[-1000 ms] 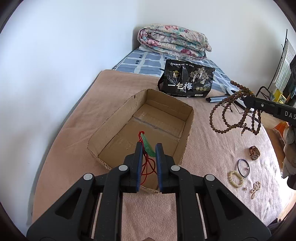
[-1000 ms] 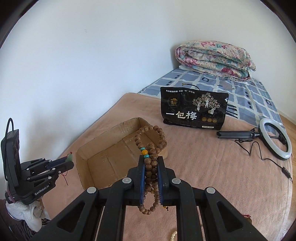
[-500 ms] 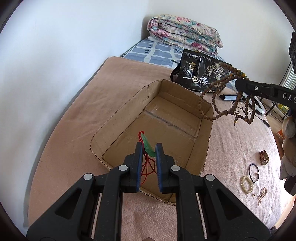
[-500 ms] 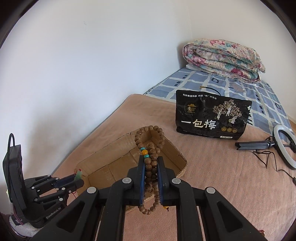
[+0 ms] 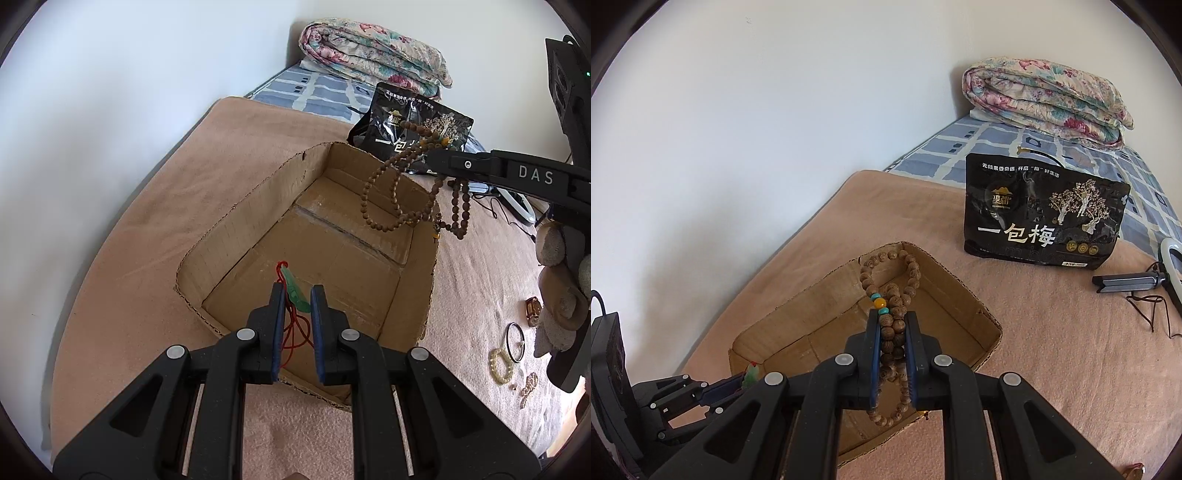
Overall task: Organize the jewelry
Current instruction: 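Carry the pendant into the cardboard box and open the left tool while the right tool drops the necklace there, then withdraw both open tools from the box toward the remaining jewelry, then grasp the cream bead bracelet with the left tool while the right tool grasps the red-strap watch, then carry the bracelet into the box and open the left tool while the right tool releases the watch there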
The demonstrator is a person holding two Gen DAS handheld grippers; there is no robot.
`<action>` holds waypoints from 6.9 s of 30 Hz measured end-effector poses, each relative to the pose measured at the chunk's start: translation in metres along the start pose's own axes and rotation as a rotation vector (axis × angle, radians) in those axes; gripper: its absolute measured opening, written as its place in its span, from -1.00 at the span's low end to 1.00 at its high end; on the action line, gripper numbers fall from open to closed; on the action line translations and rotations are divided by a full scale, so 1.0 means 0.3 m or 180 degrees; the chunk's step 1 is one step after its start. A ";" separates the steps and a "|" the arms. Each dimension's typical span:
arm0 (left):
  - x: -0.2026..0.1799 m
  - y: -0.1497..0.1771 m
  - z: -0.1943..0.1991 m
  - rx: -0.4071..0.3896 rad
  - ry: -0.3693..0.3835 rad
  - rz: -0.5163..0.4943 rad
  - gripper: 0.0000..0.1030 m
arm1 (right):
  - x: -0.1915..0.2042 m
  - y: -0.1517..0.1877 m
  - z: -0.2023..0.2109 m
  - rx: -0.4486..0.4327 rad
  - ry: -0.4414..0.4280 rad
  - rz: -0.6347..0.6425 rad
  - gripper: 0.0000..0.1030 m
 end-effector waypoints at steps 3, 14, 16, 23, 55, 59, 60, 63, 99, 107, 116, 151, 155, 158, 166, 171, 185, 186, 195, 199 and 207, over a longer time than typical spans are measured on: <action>0.001 -0.006 0.005 -0.0027 -0.0011 -0.0012 -0.77 | 0.014 -0.005 -0.010 0.0001 -0.0037 0.0002 -0.80; 0.003 -0.018 0.035 -0.0147 -0.0043 -0.0042 0.36 | 0.029 -0.027 0.054 -0.0094 0.0211 0.0195 0.62; 0.002 -0.018 0.040 -0.0147 -0.0047 -0.0042 0.36 | 0.032 -0.025 0.065 -0.0089 0.0232 0.0213 0.64; -0.004 -0.019 0.060 -0.0174 -0.0035 -0.0032 0.36 | 0.023 -0.012 0.112 -0.0102 0.0317 0.0203 0.71; -0.454 0.106 0.241 -0.0274 0.0508 -0.0567 0.36 | -0.478 0.449 0.816 -0.0257 0.1231 -0.0475 0.99; -0.519 0.162 0.213 -0.0082 0.0620 -0.0595 0.36 | -0.575 0.561 0.863 -0.0157 0.1357 -0.0642 0.99; -0.530 0.172 0.206 -0.0039 0.0644 -0.0590 0.36 | -0.598 0.587 0.870 -0.0136 0.1368 -0.0694 0.99; -0.566 0.206 0.185 0.0027 0.0668 -0.0599 0.36 | -0.655 0.661 0.879 -0.0066 0.1415 -0.0824 0.99; -0.794 0.597 -0.176 0.0994 0.0651 -0.1402 -0.21 | -0.804 0.963 0.541 0.0579 0.1125 -0.0875 0.99; -0.807 0.611 -0.217 0.0995 0.0624 -0.1479 -0.23 | -0.803 0.973 0.460 0.0688 0.1069 -0.0814 0.99; -0.808 0.603 -0.238 0.0908 0.0613 -0.1468 -0.42 | -0.814 0.970 0.413 0.0749 0.1108 -0.0774 0.99; -0.780 0.521 -0.149 0.0531 0.0605 -0.1265 -0.89 | -0.784 0.956 0.407 0.0770 0.1215 -0.0600 0.15; -0.784 0.486 -0.112 0.0401 0.0633 -0.1250 -0.89 | -0.772 0.938 0.430 0.0710 0.1228 -0.0595 0.14; -0.786 0.455 -0.081 0.0290 0.0652 -0.1227 -0.89 | -0.756 0.917 0.452 0.0656 0.1254 -0.0557 0.14; -0.776 0.382 -0.016 0.0079 0.0705 -0.1176 -0.89 | -0.694 0.838 0.506 0.0472 0.1249 -0.0486 0.14; -0.752 0.343 0.012 -0.0018 0.0692 -0.1147 -0.89 | -0.660 0.802 0.522 0.0409 0.1253 -0.0444 0.14; -0.645 0.162 0.127 -0.0459 0.0633 -0.0983 -0.89 | -0.486 0.670 0.509 0.0257 0.1023 -0.0261 0.14; -0.631 0.147 0.131 -0.0484 0.0615 -0.0961 -0.89 | -0.469 0.656 0.505 0.0246 0.1007 -0.0237 0.14; -0.469 0.019 0.130 -0.0628 0.0401 -0.0759 -0.89 | -0.321 0.509 0.445 0.0105 0.0860 -0.0021 0.14; -0.381 -0.022 0.118 -0.0648 0.0286 -0.0684 -0.89 | -0.263 0.443 0.404 0.0051 0.0772 0.0003 0.14; -0.224 -0.077 0.097 -0.0669 0.0111 -0.0534 -0.89 | -0.151 0.318 0.303 -0.0017 0.0647 0.0095 0.14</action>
Point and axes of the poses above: each gripper's, at about its wrist camera, not at the fingertips, and z roughly against the way its jaws point, x to its left, y to its underside, the point moved 8 cm from there along -z, roughly the way its jaws point, and after that the axes turned 12 degrees about z, right-handed, at the moved point
